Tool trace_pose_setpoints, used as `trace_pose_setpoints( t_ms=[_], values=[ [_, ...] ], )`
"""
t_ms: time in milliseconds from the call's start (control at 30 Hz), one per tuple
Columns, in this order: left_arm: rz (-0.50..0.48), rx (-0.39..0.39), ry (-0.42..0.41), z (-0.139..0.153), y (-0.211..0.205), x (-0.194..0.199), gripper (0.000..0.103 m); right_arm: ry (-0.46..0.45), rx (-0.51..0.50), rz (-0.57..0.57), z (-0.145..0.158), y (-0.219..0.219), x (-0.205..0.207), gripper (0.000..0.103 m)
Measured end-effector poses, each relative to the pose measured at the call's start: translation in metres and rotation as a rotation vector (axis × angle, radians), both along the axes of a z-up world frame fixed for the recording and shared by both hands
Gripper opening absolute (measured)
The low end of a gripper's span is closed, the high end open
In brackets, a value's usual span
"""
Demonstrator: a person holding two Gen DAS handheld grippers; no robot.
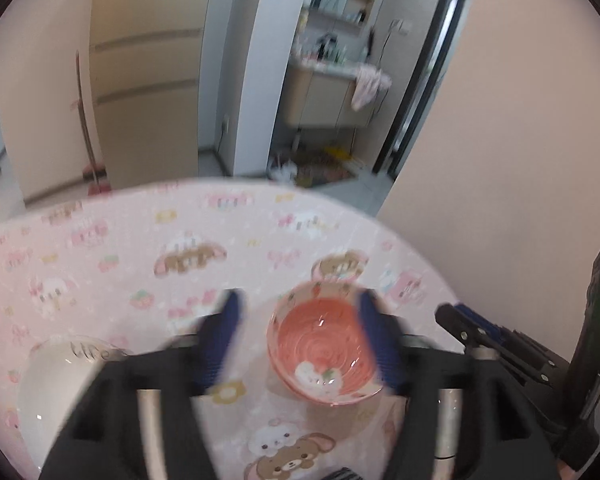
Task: Organize plates and bowls
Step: 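Raise the right gripper and move it to the white bowl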
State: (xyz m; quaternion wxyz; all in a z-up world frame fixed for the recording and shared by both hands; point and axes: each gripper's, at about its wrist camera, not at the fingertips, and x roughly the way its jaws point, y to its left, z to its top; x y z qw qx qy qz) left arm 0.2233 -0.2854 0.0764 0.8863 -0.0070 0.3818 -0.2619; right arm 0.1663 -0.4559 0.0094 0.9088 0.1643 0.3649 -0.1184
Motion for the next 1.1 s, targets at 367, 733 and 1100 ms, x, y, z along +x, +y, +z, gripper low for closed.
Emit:
trace_pose_setpoints(
  t_ms=[367, 733, 1100],
  values=[
    [-0.085, -0.143, -0.260, 0.081, 0.005, -0.084, 0.087, -0.107, -0.107, -0.021, 0.051, -0.009, -0.075, 0.017],
    [-0.111, -0.138, -0.332, 0.108, -0.008, -0.132, 0.087, -0.222, -0.167, -0.047, 0.079, -0.016, -0.137, 0.026],
    [-0.161, -0.056, -0.166, 0.051, -0.041, -0.120, 0.087, -0.193, -0.167, -0.063, 0.068, -0.027, -0.139, 0.026]
  ],
)
